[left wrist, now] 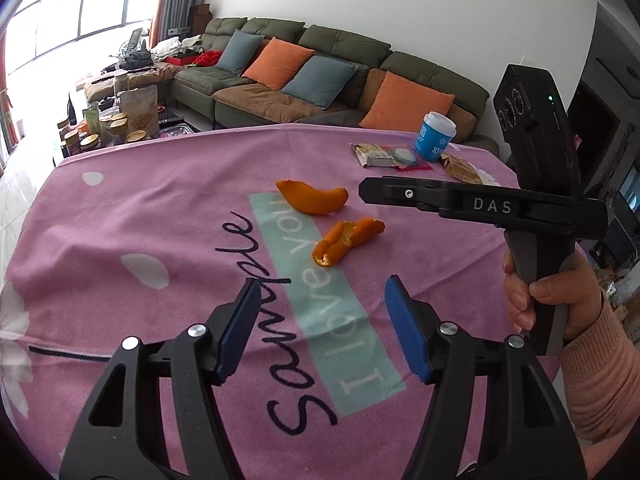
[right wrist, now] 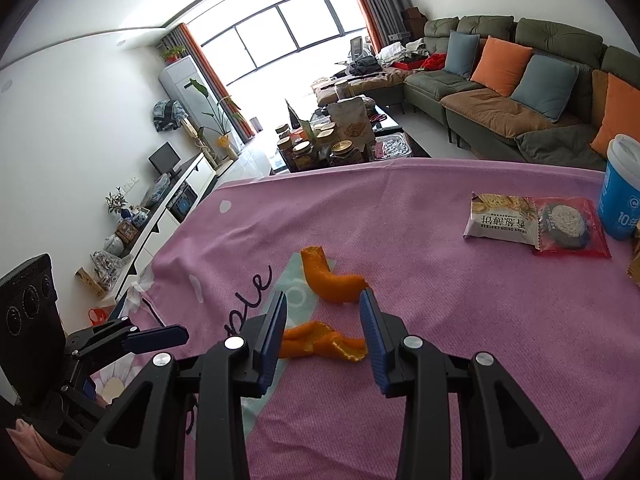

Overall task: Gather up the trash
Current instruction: 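Move both grippers back over the orange peels on the tablecloth, then grasp an orange peel with the left gripper while the right grasps another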

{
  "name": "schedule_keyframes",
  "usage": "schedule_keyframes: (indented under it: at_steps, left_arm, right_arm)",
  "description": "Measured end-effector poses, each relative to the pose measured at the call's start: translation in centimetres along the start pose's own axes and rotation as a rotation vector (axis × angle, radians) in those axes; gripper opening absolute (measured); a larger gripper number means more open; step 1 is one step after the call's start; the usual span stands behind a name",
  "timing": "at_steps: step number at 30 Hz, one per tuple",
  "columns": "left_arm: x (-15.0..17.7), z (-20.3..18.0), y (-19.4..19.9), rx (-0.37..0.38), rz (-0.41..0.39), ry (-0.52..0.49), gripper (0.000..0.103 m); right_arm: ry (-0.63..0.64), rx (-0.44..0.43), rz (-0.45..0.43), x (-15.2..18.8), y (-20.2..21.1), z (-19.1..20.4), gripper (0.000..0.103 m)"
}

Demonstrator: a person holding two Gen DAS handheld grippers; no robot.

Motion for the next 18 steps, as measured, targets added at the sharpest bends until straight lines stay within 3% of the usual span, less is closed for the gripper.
schedule_keyframes:
  at_steps: [7, 14, 18]
  left_arm:
    - [-1.5, 0.7, -3.6, 0.005, 0.066, 0.022, 0.047]
    - [-2.3, 0.9, -5.8, 0.027, 0.099, 0.033, 0.045]
    - [-2.5, 0.6, -6.7, 0.035, 0.118, 0.021, 0.042]
  right_arm:
    - [-0.019, -0.001, 0.027, -0.4, -1.7, -0.7, 0.036]
    - [-0.037, -0.013, 0.059, -0.7, -3.3, -1.2, 0.036]
    - [-0.042, -0.031, 0.073, -0.9, -4.0, -1.1, 0.043]
Point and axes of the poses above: each gripper's, at about its wrist camera, not at the fingertips, and y roughly against the way its jaws point, z to its left, x to its underside, the point moved 4 cm from there along -y, roughly the way its jaws point, and after that the axes turned 11 degrees about x, right-handed, at the moved point
